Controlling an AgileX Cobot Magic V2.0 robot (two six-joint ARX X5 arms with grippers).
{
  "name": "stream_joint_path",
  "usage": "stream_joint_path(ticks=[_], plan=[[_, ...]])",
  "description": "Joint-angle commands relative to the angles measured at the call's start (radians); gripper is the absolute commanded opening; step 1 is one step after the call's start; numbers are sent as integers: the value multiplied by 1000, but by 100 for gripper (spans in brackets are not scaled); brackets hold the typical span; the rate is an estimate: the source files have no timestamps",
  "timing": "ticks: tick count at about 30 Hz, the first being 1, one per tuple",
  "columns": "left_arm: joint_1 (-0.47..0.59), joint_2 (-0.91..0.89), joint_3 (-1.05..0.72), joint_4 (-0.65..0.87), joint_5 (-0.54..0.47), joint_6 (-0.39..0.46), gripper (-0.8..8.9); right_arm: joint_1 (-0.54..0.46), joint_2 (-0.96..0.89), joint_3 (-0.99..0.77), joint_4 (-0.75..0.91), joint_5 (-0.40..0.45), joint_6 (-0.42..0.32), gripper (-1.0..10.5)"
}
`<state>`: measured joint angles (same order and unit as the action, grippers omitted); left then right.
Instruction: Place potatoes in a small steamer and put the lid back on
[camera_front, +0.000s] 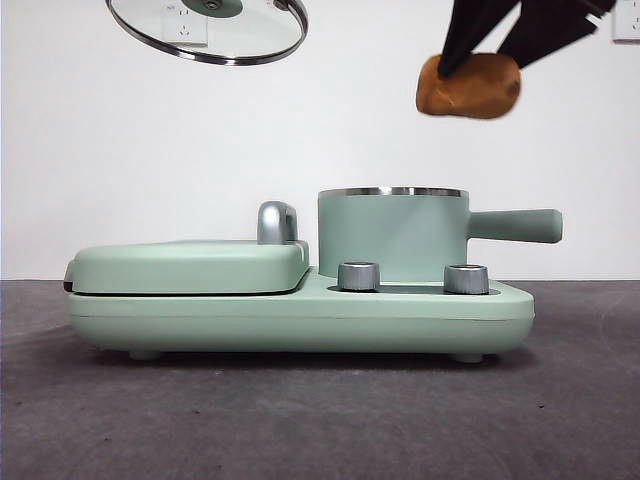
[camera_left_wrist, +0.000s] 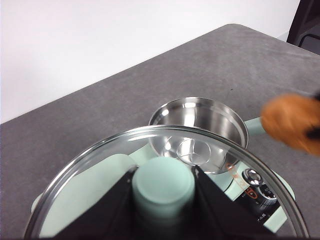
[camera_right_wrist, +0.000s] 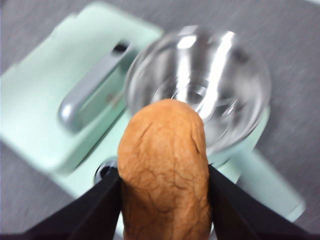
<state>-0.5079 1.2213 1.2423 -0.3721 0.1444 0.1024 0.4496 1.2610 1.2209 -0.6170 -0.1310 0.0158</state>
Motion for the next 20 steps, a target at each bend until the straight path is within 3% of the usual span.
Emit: stream_joint_path(ticks=[1,11,20], plan=[[-3,-5,15,27,0,-15,10,-12,93,108,5,-3,-20,191],[-3,-5,15,27,0,-17,10,-29,365,344,2,-7,-53,191],[-3,-5,15,28,0,-18,10,-33,597,380,31,1,-132,192]])
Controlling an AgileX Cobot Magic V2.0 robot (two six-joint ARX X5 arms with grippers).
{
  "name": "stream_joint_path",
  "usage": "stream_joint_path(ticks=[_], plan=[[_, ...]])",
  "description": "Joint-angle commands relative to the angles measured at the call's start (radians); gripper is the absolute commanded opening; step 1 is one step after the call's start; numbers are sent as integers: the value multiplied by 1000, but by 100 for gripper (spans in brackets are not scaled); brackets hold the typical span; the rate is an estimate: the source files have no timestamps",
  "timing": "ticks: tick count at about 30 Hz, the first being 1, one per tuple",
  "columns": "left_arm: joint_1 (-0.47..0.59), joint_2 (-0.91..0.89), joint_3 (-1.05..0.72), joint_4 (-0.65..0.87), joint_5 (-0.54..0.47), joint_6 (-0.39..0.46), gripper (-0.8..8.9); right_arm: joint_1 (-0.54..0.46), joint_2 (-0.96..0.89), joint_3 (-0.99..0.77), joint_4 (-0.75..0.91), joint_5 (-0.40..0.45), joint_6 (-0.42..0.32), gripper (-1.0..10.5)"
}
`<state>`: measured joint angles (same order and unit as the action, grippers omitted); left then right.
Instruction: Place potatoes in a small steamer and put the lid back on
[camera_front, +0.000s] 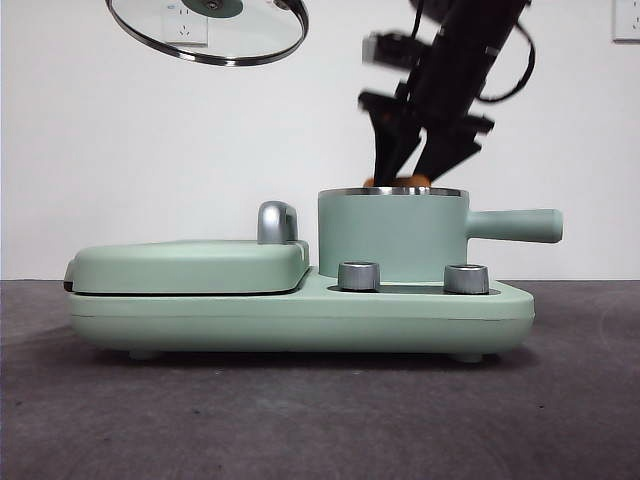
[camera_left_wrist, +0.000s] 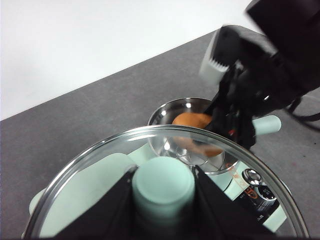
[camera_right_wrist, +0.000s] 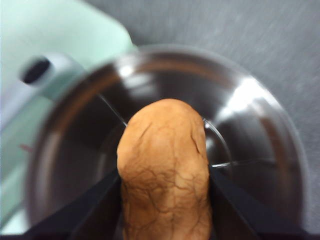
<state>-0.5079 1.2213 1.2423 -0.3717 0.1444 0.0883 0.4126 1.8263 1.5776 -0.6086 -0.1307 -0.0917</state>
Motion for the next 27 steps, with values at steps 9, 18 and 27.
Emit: stream_joint_path(ticks=[9,18,27], plan=[[-3,-5,15,27,0,-5,10,4,69,24,51,0,-28,330],[-3,-5,15,26,0,-3,10,7,-179,74,-88,0,-2,251],[-3,-5,15,26,2,-5,10,17,-671,-418,112,37,38,252]])
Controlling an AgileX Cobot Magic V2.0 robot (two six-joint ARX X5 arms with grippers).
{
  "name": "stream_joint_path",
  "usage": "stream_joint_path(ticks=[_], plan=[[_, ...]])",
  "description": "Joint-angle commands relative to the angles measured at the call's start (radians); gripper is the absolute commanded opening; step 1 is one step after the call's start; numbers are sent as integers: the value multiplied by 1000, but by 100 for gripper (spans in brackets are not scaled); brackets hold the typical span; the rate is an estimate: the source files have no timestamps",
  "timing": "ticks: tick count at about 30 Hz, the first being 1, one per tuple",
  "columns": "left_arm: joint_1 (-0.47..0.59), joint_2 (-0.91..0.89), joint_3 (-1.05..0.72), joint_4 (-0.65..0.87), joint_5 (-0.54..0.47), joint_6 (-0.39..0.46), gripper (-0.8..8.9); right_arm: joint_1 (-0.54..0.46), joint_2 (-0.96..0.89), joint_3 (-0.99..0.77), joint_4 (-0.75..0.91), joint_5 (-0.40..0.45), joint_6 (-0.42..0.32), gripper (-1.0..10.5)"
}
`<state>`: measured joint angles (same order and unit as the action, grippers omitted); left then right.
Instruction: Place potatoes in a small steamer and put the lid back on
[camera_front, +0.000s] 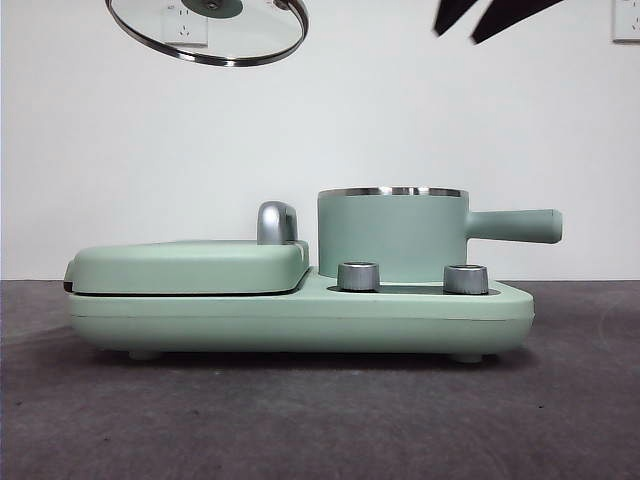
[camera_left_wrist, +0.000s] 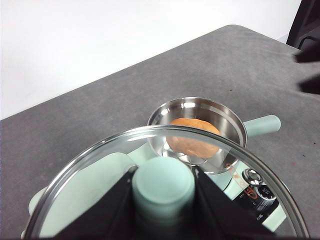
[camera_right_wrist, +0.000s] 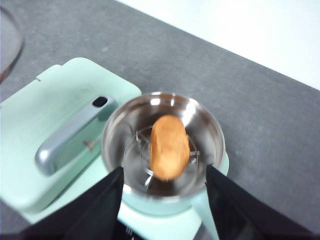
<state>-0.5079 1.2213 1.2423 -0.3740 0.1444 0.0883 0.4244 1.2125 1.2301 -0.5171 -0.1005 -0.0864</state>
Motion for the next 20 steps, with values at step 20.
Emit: stream_joint_path(ticks=[20], plan=[[-20,61,15,77,95,4,10,26,-690,-615,-5,23,151,254]])
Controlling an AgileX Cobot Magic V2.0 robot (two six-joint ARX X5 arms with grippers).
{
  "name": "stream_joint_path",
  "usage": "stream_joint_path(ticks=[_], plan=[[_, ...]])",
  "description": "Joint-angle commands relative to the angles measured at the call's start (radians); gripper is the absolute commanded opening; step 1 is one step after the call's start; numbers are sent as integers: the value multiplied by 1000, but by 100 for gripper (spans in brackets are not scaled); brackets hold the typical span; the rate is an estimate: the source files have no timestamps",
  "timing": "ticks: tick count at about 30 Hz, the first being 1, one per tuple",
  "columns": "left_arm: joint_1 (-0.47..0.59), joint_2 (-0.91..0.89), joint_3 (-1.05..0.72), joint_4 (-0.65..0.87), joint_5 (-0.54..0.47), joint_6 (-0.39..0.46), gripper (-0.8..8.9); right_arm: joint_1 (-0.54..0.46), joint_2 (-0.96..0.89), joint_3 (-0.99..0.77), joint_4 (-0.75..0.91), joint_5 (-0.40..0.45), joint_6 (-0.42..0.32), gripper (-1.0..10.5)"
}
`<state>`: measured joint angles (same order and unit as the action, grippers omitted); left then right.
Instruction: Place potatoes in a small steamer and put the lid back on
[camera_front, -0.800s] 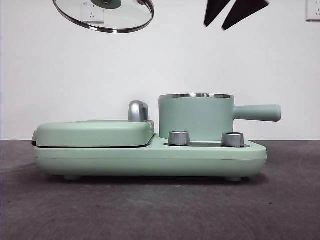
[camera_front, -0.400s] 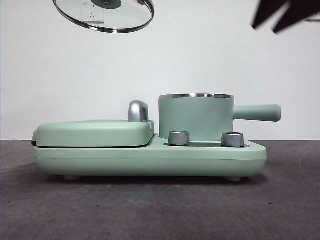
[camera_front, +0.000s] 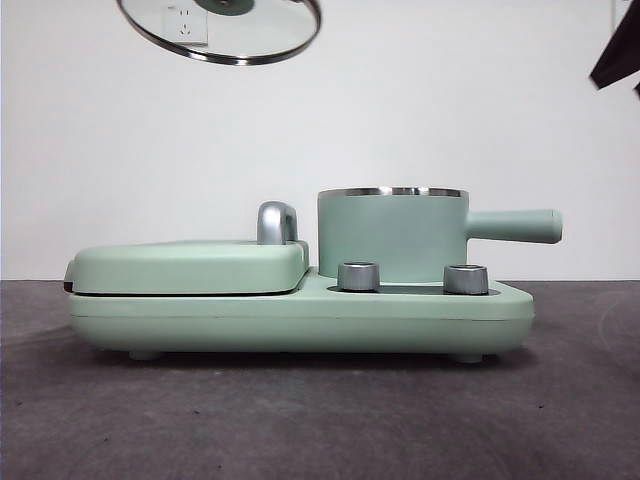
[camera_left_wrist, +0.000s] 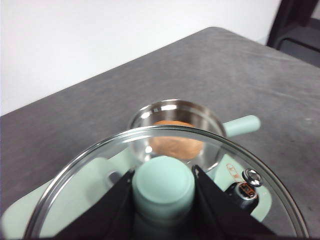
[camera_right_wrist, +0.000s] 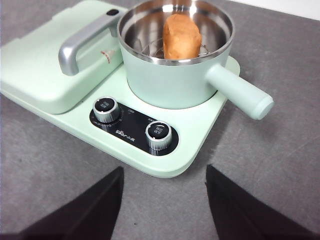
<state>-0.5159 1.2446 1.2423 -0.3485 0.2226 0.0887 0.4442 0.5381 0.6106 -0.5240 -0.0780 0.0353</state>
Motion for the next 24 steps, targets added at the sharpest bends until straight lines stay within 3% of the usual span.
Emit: stream_joint_path(ticks=[1,18,24], plan=[[-15,51,15,64,16,4,10,6,-24,5,-2,-1,29,254],[-95,388,27,560,13,3,10,6,-43,5,-13,-11,43,254],[-100,495,82,591,10,4,10,6,-43,5,-31,-11,43,254]])
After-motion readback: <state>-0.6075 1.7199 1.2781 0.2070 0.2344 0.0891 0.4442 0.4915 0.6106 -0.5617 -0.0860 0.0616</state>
